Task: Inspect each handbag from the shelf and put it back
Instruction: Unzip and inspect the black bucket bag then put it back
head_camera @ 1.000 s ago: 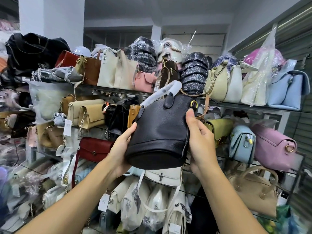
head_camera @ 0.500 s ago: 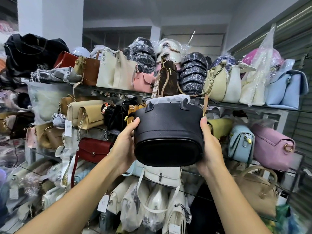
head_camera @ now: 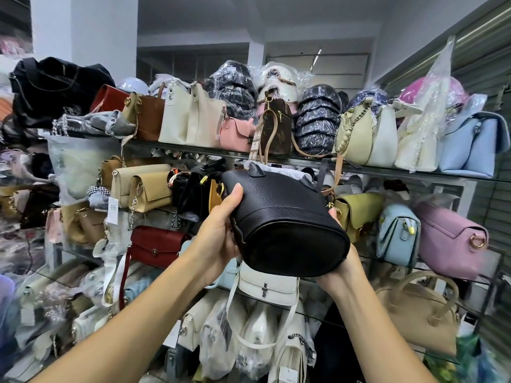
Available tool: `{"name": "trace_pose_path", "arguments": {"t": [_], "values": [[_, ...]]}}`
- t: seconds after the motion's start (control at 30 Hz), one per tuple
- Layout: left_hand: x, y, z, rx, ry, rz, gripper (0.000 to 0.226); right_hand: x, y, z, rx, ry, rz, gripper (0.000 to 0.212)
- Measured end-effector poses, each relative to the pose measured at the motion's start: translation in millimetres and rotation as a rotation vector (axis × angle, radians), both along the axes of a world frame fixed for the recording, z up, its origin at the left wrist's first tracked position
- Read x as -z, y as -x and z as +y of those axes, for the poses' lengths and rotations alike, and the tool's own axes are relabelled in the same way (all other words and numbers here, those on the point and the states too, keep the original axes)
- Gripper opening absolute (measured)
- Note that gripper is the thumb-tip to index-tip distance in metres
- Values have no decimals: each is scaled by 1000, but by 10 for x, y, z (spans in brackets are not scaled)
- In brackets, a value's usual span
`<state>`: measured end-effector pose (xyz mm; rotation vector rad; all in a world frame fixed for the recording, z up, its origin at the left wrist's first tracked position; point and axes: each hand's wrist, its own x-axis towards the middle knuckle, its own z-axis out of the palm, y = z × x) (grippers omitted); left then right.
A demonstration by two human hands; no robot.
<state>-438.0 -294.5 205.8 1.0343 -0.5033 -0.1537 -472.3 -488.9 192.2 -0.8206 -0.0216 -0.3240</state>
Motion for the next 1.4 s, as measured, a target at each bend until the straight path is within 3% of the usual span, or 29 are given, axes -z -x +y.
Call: {"name": "trace_pose_path", "arguments": {"t": [0.13, 0.23, 0.3, 0.37, 0.43, 0.5, 0.6, 0.7, 0.77, 0.93, 1.03, 1.17, 1.3, 1.4], "values": [[-27, 29, -13, -70, -12, -15, 104, 72, -5, -14, -84, 2, 43, 61], [-11, 49, -30, -119, -28, -70, 71, 82, 40, 13, -128, -19, 25, 71], [10, 64, -48, -151, -61, -110, 68, 93, 70, 15, -139, -24, 8, 73], [15, 96, -64, -164, -84, -146, 69, 80, 97, 31, -169, -8, -20, 56], [14, 134, -75, -174, -85, -194, 63, 33, 130, 75, -216, -1, -29, 20], [18, 151, -86, -201, -99, -255, 67, 35, 159, 101, -242, -20, -36, 8], [44, 163, -75, -229, -138, -354, 74, 180, 27, 11, -237, 5, -43, 42], [86, 141, -49, -223, -155, -387, 66, 210, -89, -52, -225, -43, 49, 47], [127, 59, -14, -236, -142, -378, 49, 190, -137, -102, -228, -65, 5, 54], [273, -195, 75, -295, -244, -324, 36, 98, -86, -47, 67, 100, -117, 51], [312, -282, 50, -406, -320, -275, 33, 76, -84, -1, 359, 246, -143, 35], [259, -223, -5, -631, -493, -350, 48, 60, -93, 123, 661, 386, -214, 20], [161, -100, -194, -340, -436, -335, 96, 69, -106, 286, 781, 518, -293, 10], [114, -84, -309, -195, -337, -231, 93, 63, -8, 436, 626, 539, -387, 25]]}}
